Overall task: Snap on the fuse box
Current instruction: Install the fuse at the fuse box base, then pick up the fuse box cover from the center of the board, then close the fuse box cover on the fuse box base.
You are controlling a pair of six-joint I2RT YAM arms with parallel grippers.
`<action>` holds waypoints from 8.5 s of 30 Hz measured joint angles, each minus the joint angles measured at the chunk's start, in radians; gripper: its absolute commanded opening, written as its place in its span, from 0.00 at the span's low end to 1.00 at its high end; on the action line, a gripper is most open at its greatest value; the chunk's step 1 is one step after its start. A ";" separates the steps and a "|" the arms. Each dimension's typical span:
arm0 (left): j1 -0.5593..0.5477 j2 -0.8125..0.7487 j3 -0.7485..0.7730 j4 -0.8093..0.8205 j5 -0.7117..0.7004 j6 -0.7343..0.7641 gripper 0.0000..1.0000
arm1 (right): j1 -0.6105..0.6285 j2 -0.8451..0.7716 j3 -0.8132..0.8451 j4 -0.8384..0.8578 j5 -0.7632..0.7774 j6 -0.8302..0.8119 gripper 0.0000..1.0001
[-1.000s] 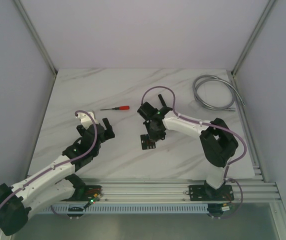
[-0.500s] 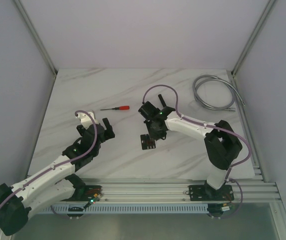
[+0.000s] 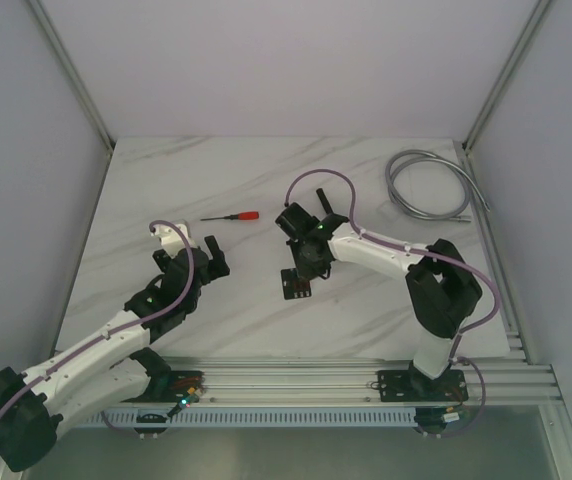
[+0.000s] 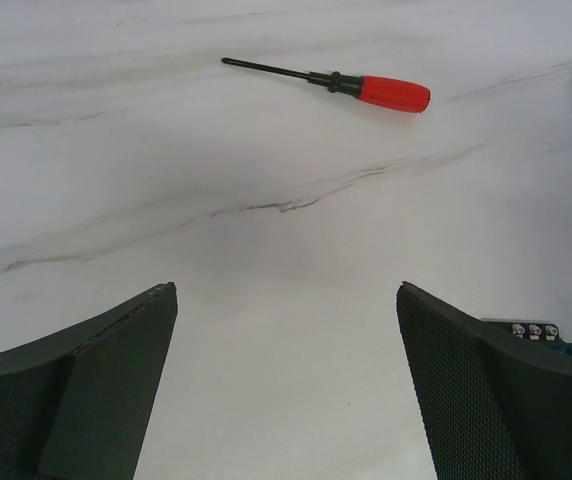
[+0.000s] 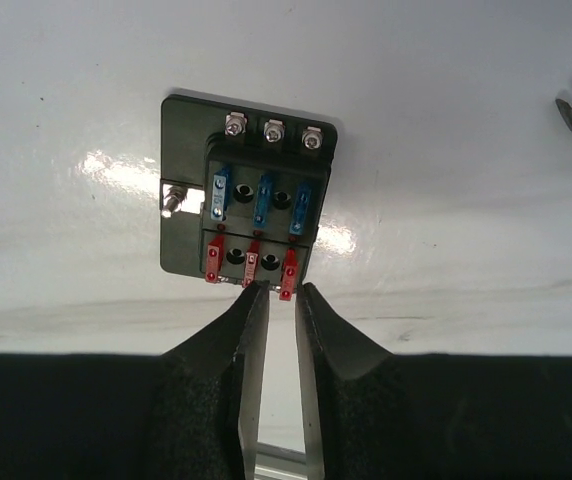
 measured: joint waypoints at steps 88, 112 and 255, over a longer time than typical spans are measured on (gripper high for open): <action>0.005 -0.018 -0.006 -0.003 0.016 -0.007 1.00 | -0.583 0.127 0.059 0.303 0.268 -0.212 1.00; 0.008 -0.009 -0.006 -0.004 0.022 -0.007 1.00 | -0.699 0.292 0.202 0.411 -0.036 -0.460 0.95; -0.009 0.394 0.140 0.057 0.573 -0.139 0.81 | -0.198 -0.326 -0.437 0.599 -0.257 -0.147 0.85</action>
